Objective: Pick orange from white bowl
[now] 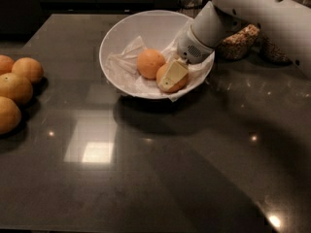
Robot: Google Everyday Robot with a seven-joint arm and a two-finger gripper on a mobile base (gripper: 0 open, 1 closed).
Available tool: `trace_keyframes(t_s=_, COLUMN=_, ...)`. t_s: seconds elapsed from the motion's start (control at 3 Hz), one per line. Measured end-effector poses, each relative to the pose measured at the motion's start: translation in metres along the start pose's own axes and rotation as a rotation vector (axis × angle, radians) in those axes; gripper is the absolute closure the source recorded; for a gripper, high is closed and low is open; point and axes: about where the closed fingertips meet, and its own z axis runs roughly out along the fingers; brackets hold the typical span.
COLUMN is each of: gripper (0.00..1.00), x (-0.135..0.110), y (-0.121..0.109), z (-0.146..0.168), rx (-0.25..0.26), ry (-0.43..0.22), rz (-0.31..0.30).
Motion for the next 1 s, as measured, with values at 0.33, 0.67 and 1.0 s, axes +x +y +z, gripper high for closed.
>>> trace_keyframes(t_s=0.33, gripper=1.00, x=0.000, y=0.000, z=0.000, rx=0.000, ry=0.000, rz=0.000)
trace_keyframes(t_s=0.67, gripper=1.00, x=-0.012, y=0.005, z=-0.005, rx=-0.005, ry=-0.017, rz=-0.037)
trace_keyframes(t_s=1.0, gripper=1.00, x=-0.031, y=0.013, z=-0.025, rx=0.016, ry=-0.061, rz=-0.107)
